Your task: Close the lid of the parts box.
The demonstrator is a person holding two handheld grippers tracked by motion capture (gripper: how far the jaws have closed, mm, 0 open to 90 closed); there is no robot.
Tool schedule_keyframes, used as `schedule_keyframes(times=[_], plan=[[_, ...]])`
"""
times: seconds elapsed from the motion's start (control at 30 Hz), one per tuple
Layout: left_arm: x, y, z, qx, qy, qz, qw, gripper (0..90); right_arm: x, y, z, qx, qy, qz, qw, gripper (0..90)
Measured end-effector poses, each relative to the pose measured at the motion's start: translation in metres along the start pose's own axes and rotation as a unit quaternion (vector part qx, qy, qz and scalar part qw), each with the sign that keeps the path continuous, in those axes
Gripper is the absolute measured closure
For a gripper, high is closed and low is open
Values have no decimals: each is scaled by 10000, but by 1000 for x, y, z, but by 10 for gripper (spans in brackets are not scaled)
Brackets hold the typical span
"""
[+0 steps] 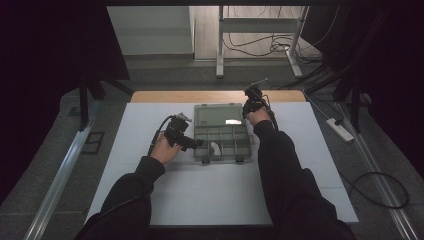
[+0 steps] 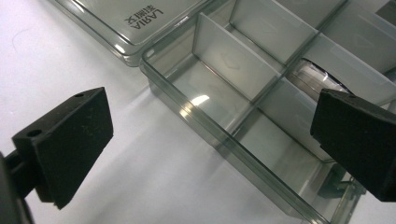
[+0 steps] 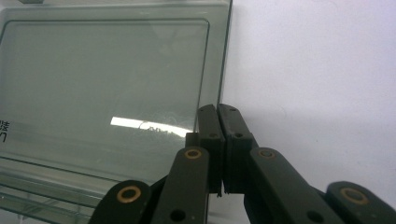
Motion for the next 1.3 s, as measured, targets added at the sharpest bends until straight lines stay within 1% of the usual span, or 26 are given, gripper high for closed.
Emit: schedule_keyframes(times=[0.07, 0.13, 0.2, 0.23, 0.27, 0.37, 0.47, 0.53, 0.57, 0.67, 0.7, 0.8, 0.9, 0.97, 1.0, 1.03, 1.1, 1.2, 1.23, 1.3], plan=[[-1, 0, -1, -7, 7, -12, 10000, 0, 0, 2, 0, 53, 6, 5, 10000, 887], [-3, 0, -4, -10, 83, -66, 9999, 0, 0, 3, 1, 91, -10, -12, 10000, 887], [-5, 0, -7, -14, 163, -47, 9999, 0, 0, 4, 2, 144, -11, -20, 9999, 887], [-6, 1, -9, -11, 195, 12, 9998, 0, 0, 4, 2, 162, -24, -27, 9999, 887], [-7, 0, -10, -16, 202, 26, 9998, 0, 0, 5, 3, 189, -47, -18, 9998, 887], [-12, -2, -14, -103, 227, -33, 9997, 0, 0, 7, 4, 257, -46, -20, 9997, 887], [-17, -3, -19, -110, 233, -49, 9997, 24, 0, 9, 5, 300, -48, -35, 9995, 887], [-21, -3, -22, -134, 228, -78, 9996, 61, 0, 11, 6, 332, -41, -40, 9994, 887], [-23, -2, -24, -130, 211, -64, 9997, 91, 0, 12, 6, 366, -14, -38, 9993, 887], [-30, 0, -29, -134, 225, -41, 9996, 247, 0, 15, 7, 431, -6, -55, 9991, 886], [-32, 1, -31, -123, 235, -39, 9996, 318, -1, 16, 7, 447, 6, -57, 9990, 887], [-38, 3, -37, -95, 328, -44, 9994, 477, -1, 17, 8, 487, -4, -52, 9988, 887], [-41, 2, -42, -81, 328, -137, 9993, 641, -1, 18, 9, 544, -1, -61, 9985, 887], [-44, -1, -45, -54, 352, -174, 9992, 721, -1, 18, 10, 583, -1, -68, 9983, 887], [-44, -1, -45, -54, 352, -174, 9992, 790, -1, 18, 11, 603, 8, -74, 9982, 887], [-46, -4, -47, -62, 364, -231, 9991, 836, -1, 18, 11, 627, -1, -79, 9980, 887], [-48, -8, -48, -85, 372, -322, 9988, 891, -1, 19, 12, 654, 1, -88, 9978, 887], [-51, -12, -48, -116, 418, -411, 9982, 893, -1, 20, 13, 697, 13, -99, 9975, 887], [-54, -15, -49, -124, 465, -444, 9979, 893, -1, 21, 14, 710, 18, -99, 9974, 887], [-57, -18, -49, -155, 528, -453, 9975, 893, -1, 21, 14, 747, 37, -100, 9971, 887]])
Point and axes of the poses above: each handheld gripper's, and its own axes: y roughly backward along the jaws, z roughly out of its underside, x roughly to its right, the point moved 2 cm from there along -y, roughly forward along the jaws, and after that the axes turned 9 degrees about y, right-handed, at the moved point
